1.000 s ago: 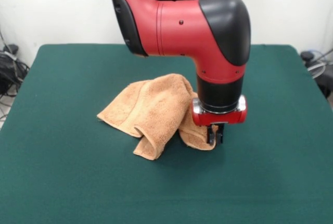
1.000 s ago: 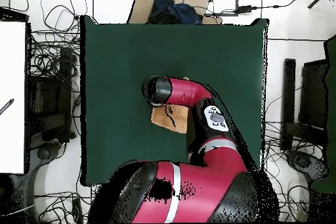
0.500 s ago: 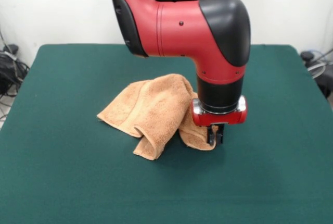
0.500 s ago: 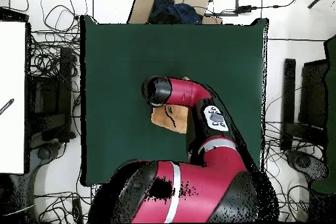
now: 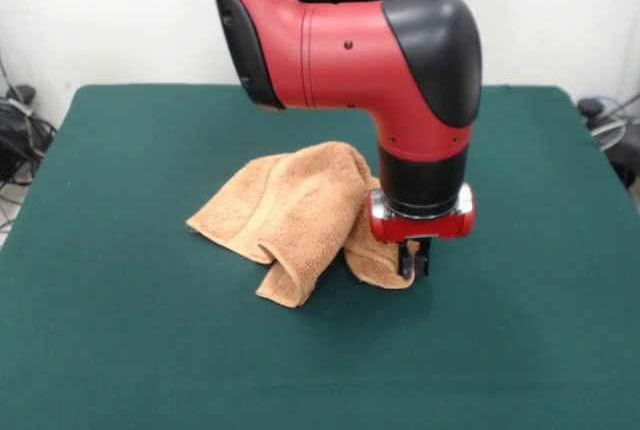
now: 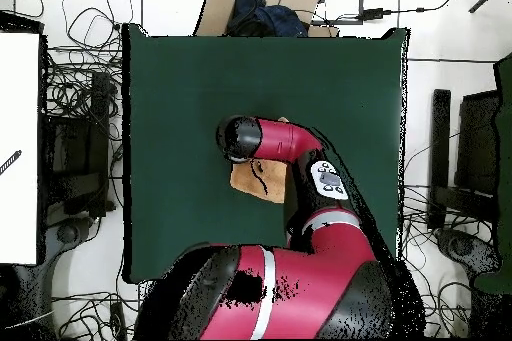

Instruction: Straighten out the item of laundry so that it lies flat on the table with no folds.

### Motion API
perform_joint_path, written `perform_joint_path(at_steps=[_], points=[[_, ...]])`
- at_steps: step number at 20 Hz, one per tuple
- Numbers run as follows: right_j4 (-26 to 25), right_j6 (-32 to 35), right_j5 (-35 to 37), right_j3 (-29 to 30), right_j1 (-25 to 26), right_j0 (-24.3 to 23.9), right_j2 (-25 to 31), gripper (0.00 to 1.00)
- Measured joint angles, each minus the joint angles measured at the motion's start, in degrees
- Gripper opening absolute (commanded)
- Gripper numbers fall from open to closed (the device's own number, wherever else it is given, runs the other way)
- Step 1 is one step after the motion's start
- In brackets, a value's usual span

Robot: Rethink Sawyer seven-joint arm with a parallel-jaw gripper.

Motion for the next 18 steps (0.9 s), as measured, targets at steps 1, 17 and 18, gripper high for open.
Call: perform_joint_path(at_steps=[1,17,18], points=[[0.0,0.0,0.0,0.0,0.0,0.0,0.0,0.00],[0.6,0.0,0.1,3.3,-6.3,0.0,0.0,0.00],[0.8,0.0,0.1,3.5,-6.8,0.0,0.0,0.00]])
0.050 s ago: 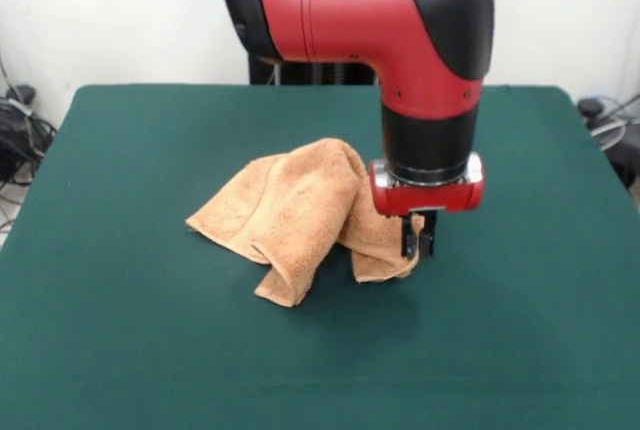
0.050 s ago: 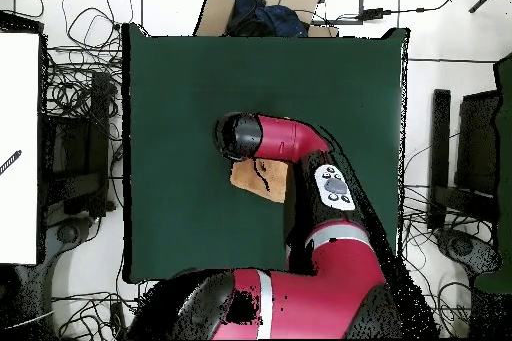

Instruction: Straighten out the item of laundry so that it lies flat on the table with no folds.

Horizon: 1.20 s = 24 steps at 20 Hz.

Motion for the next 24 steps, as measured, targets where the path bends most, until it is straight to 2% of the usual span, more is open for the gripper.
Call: perform_joint_path(at_steps=[8,24], points=[[1.4,0.0,0.0,1.2,-1.8,-0.1,0.0,0.00],[1.4,0.0,0.0,1.5,0.1,0.6,0.0,0.00]])
